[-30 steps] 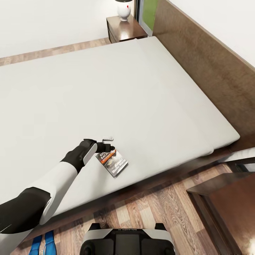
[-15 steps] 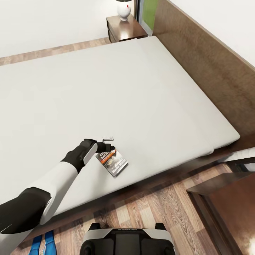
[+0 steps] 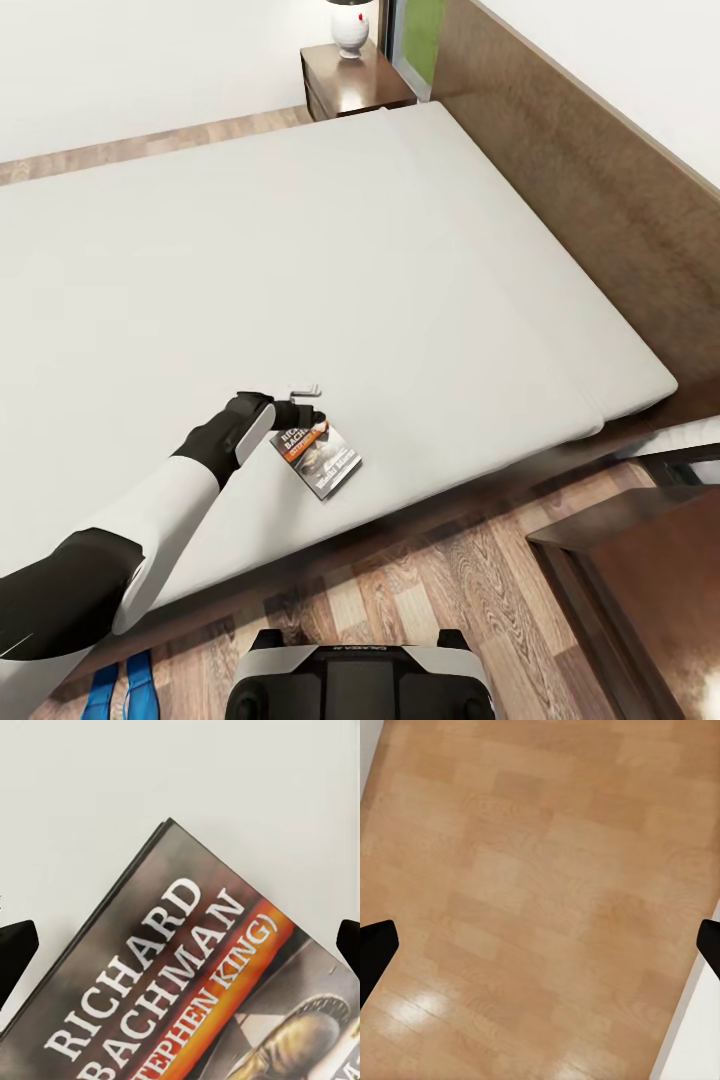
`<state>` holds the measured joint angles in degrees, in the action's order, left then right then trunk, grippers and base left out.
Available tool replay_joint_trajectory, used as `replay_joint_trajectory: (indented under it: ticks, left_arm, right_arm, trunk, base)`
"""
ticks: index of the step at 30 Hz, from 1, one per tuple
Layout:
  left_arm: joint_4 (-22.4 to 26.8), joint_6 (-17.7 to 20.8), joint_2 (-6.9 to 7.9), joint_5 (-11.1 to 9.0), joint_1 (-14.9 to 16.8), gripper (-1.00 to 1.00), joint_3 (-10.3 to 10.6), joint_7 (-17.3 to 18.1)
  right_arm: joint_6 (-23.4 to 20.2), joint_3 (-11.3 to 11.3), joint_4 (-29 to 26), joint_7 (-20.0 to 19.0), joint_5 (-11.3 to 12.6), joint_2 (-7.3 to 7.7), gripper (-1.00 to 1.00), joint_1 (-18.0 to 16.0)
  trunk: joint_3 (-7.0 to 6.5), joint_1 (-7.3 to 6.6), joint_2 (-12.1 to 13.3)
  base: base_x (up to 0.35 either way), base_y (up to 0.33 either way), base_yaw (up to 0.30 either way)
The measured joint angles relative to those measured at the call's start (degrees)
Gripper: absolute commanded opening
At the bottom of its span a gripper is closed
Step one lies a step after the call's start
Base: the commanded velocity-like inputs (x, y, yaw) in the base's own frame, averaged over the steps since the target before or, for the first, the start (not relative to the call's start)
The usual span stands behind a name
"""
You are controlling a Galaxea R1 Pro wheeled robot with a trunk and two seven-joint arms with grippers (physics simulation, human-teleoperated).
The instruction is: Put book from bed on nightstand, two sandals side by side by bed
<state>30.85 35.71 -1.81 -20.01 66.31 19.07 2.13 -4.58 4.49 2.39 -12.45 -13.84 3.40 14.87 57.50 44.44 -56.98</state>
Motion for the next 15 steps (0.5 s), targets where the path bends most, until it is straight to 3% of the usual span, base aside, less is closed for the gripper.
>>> replay_joint_trajectory:
  ticks: [15]
  left_arm:
    - [1.13, -0.06, 0.09, -0.01, 0.03, 1.00, 0.02, 0.00]
  right_arm:
    - [0.00, 0.00, -0.03, 0.00, -0.04, -0.06, 1.00, 0.00]
  trunk:
    - [0.00, 0.00, 0.00]
  base:
    - [0.000, 0.000, 0.000]
